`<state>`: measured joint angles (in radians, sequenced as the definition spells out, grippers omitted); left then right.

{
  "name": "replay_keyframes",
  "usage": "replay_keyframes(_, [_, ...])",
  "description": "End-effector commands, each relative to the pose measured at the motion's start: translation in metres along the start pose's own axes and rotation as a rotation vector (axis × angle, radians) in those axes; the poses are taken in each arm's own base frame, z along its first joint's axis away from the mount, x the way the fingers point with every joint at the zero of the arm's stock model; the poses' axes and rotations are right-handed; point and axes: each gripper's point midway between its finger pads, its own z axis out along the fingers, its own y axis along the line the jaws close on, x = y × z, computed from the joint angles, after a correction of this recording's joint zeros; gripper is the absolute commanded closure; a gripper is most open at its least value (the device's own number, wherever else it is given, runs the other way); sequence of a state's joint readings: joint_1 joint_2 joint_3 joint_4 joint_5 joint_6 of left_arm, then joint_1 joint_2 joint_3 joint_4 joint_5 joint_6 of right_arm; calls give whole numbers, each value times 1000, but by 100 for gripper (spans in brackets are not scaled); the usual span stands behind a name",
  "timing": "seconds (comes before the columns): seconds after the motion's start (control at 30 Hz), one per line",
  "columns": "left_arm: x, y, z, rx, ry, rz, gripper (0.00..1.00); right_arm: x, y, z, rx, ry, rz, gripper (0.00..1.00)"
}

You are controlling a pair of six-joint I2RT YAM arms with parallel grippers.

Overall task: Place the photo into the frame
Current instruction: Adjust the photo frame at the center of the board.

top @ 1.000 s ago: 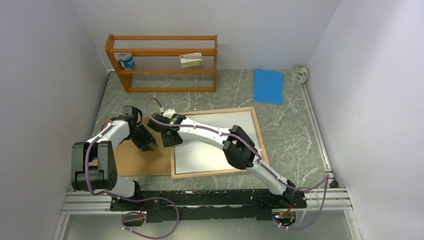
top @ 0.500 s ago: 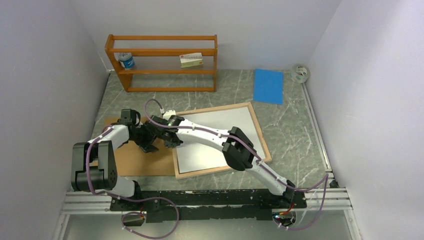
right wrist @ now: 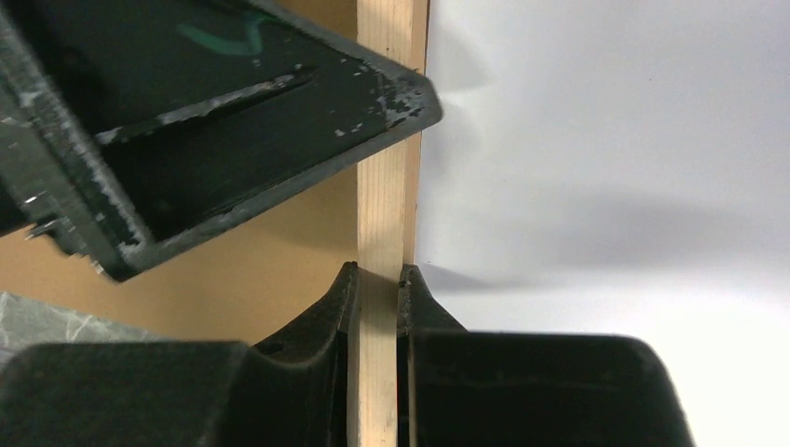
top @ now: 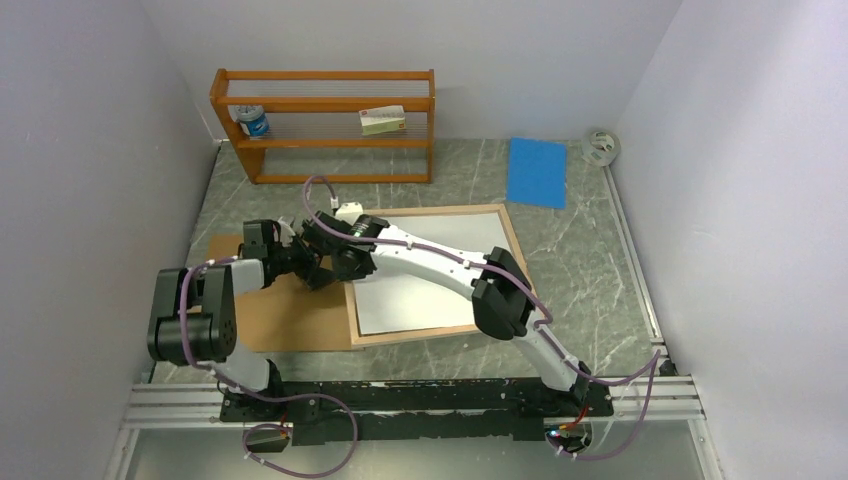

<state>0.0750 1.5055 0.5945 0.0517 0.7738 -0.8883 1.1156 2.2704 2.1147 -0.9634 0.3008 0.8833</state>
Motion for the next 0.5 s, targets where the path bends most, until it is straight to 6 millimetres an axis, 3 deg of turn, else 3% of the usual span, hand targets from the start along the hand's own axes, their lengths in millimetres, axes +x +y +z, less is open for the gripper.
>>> replay_keyframes(0.0, [2, -36, 4, 253, 74, 16, 6, -28, 19, -35, -107, -75, 45, 99])
replay_keyframes(0.17, [7, -34, 13, 242, 131, 18, 6, -25, 22, -32, -127, -63, 28, 97])
replay_keyframes(0.3, [12, -44, 18, 280, 174, 32, 7, -24, 25, -33, -150, -58, 10, 95])
replay_keyframes(0.47, [17, -49, 21, 311, 232, 5, 22, -22, 29, -33, -175, -49, -2, 87])
